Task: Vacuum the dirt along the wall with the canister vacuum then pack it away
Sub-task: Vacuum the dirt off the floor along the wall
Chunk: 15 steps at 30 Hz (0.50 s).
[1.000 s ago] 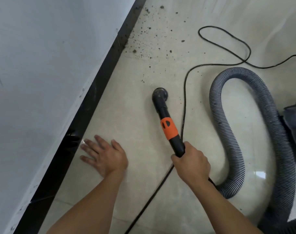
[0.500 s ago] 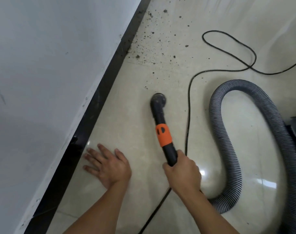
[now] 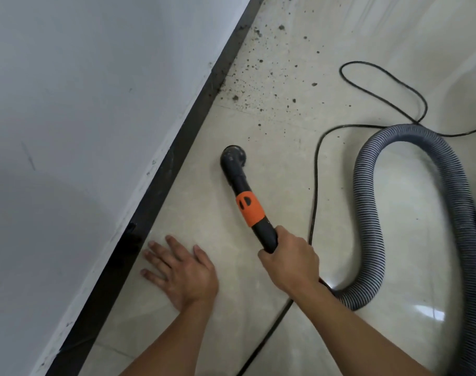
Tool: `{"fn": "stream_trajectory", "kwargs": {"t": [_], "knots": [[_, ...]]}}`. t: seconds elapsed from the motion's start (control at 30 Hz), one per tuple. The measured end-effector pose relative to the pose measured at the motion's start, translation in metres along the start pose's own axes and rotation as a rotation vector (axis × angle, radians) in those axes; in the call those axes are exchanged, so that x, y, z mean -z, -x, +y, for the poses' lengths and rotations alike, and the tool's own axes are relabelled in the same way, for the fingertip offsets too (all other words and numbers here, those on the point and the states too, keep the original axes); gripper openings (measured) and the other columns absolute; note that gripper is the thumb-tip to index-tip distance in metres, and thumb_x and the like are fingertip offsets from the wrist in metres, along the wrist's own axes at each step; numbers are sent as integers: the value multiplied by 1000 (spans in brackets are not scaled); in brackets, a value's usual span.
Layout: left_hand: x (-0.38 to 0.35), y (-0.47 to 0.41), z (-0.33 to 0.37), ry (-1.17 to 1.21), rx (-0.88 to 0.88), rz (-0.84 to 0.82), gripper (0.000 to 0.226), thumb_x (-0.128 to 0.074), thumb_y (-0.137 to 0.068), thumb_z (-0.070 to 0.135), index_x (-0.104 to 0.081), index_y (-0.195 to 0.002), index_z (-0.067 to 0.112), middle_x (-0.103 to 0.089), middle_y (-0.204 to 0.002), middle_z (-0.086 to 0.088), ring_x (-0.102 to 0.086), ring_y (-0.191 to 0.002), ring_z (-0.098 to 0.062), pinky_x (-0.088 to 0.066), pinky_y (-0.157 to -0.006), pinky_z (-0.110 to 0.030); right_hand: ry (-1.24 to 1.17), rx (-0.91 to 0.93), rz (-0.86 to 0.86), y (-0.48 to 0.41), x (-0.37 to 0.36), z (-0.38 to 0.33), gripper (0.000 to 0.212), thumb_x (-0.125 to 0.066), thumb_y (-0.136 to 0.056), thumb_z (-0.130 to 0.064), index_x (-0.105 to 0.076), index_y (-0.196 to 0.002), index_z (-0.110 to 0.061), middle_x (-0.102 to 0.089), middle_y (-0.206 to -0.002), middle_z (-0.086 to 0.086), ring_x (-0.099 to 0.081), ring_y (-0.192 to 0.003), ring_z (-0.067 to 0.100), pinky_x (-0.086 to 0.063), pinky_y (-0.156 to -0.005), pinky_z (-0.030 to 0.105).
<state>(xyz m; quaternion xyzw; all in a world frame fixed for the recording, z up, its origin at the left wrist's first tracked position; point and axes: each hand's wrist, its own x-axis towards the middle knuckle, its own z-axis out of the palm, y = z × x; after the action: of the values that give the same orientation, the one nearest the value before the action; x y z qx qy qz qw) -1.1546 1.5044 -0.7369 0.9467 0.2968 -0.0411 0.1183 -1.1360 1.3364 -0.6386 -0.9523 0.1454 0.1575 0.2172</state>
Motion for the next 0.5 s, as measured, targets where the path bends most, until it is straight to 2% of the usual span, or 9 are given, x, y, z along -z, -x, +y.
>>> {"fn": "stream_trajectory", "kwargs": {"t": [0.17, 0.3, 0.4, 0.5], "knots": [[-2, -2, 0, -1, 6, 6, 70, -23, -91, 41, -31, -147, 1, -20, -154, -30, -12, -144, -44, -7, -113, -63, -33, -60, 88, -64, 17, 0, 18, -62, -80, -31, -54, -93, -23, -60, -79, 1, -59, -74, 28, -47, -65, 32], [-5, -4, 0, -9, -1, 11, 69, -24, -91, 41, -33, -147, 0, -21, -153, -31, -14, -144, -44, -7, -113, -63, -72, -93, 128, -103, 36, -2, 20, -64, -79, -28, -57, -97, -21, -57, -76, 1, -58, -72, 26, -41, -61, 30], [-5, -3, -1, -19, 1, 16, 69, -25, -92, 41, -33, -147, 1, -21, -154, -30, -14, -144, -44, -8, -114, -63, -21, -18, 96, -93, 26, -8, 19, -63, -79, -30, -56, -95, -21, -60, -77, 2, -59, -72, 28, -45, -63, 32], [-4, -2, -1, -16, 6, 14, 68, -26, -92, 41, -33, -147, 2, -22, -154, -29, -16, -144, -44, -9, -114, -63, 111, 142, 48, -79, 10, -15, 19, -62, -81, -33, -54, -96, -24, -58, -77, 0, -57, -70, 27, -40, -61, 30]]}}
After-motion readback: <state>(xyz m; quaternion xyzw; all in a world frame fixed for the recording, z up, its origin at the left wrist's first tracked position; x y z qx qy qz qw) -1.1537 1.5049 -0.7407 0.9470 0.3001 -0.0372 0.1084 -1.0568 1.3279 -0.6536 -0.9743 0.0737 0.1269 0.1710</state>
